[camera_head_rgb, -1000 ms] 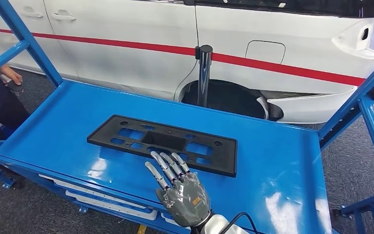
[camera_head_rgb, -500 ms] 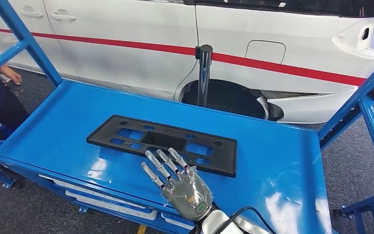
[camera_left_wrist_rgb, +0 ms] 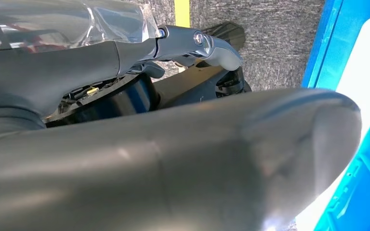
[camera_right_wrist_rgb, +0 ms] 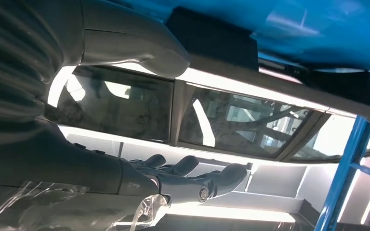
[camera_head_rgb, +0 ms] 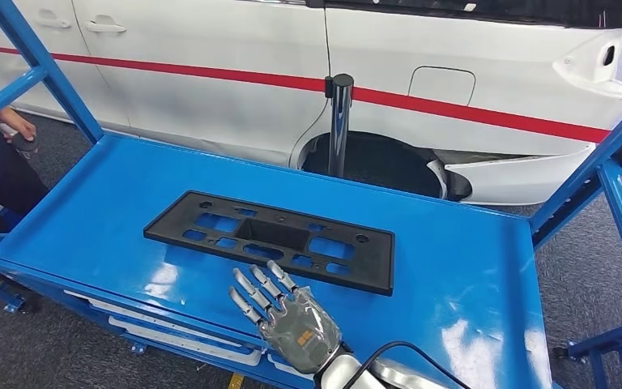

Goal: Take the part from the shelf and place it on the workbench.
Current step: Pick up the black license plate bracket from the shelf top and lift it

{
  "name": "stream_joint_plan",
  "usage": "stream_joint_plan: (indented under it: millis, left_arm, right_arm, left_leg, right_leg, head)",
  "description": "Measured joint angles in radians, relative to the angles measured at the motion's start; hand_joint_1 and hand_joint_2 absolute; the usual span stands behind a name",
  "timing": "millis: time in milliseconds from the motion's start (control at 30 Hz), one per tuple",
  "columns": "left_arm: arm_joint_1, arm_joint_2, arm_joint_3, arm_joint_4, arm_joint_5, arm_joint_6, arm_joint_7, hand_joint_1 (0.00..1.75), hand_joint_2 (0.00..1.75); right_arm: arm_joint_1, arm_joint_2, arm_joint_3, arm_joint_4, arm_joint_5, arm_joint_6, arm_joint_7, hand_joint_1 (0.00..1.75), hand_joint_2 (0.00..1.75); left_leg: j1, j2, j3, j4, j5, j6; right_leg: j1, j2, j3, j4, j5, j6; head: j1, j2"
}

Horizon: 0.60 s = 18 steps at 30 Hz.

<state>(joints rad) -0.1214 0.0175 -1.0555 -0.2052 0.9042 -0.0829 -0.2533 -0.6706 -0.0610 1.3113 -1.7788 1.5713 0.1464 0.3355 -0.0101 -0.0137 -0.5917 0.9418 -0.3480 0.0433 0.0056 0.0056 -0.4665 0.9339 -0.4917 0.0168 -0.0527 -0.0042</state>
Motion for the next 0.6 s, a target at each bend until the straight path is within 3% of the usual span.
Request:
stream_joint_plan:
  millis: [333, 600]
  left_arm:
    - [-0.001, 0.0, -0.001, 0.0, 0.001, 0.004, 0.008, 0.0, 0.0]
    - [0.0, 0.0, -0.002, 0.0, 0.013, 0.009, 0.02, 0.0, 0.0]
  right_arm:
    - [-0.026, -0.006, 0.026, 0.092, 0.0, -0.052, 0.167, 0.0, 1.75]
    - [-0.025, -0.063, -0.006, 0.134, 0.0, -0.041, 0.239, 0.0, 1.75]
  left_leg:
    - [0.0, 0.0, 0.0, 0.0, 0.0, 0.0]
    - [0.0, 0.0, 0.0, 0.0, 0.0, 0.0]
  right_leg:
    - [0.0, 0.0, 0.0, 0.0, 0.0, 0.0]
    - [0.0, 0.0, -0.001, 0.0, 0.0, 0.0]
  head:
    - [0.0, 0.0]
    - [0.0, 0.0]
